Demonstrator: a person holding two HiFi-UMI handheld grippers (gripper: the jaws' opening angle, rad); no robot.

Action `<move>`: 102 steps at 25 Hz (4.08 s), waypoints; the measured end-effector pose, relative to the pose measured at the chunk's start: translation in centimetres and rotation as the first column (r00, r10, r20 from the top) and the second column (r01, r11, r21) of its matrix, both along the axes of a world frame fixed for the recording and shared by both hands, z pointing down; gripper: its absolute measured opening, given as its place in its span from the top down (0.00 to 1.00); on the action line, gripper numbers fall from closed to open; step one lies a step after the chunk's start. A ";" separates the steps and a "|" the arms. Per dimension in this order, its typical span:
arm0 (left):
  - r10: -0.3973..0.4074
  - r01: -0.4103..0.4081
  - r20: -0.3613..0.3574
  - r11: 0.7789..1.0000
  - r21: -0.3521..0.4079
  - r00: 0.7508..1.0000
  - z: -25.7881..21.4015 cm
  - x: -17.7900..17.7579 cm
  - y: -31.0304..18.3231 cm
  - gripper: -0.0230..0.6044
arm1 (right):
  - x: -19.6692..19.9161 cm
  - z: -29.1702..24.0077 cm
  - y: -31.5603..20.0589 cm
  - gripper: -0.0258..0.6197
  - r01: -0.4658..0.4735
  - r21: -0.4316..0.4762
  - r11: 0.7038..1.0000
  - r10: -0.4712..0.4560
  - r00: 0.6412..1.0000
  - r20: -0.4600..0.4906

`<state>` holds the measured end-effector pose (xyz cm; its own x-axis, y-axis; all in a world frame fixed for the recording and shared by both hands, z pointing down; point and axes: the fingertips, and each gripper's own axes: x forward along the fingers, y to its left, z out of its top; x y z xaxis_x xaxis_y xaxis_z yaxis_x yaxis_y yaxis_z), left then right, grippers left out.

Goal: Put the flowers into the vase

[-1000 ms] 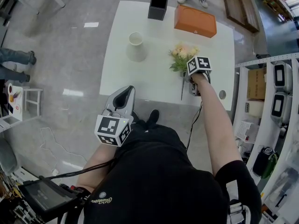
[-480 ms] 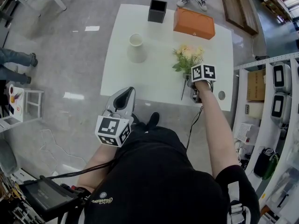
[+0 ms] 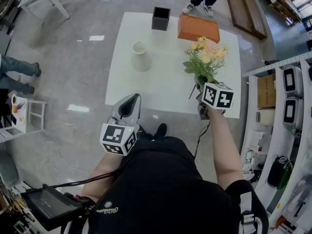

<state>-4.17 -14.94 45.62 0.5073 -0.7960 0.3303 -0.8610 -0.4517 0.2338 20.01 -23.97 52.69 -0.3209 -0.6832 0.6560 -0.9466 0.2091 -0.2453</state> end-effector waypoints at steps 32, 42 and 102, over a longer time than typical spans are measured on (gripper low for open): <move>-0.093 0.092 0.031 0.995 0.048 0.995 -2.0 0.5 -1.6 0.95 | -3.1 -10.6 2.3 0.89 0.053 0.466 0.883 -0.072 0.997 0.024; -0.119 0.118 0.018 0.990 0.071 0.993 -2.4 -4.1 -2.1 0.95 | -8.5 -11.1 2.5 0.89 0.084 0.480 0.873 -0.107 0.994 0.021; -0.083 0.082 0.020 0.996 0.036 0.996 -1.4 -13.9 -7.3 0.95 | -25.2 -7.3 -11.3 0.89 0.228 0.517 0.825 -0.194 0.974 -0.119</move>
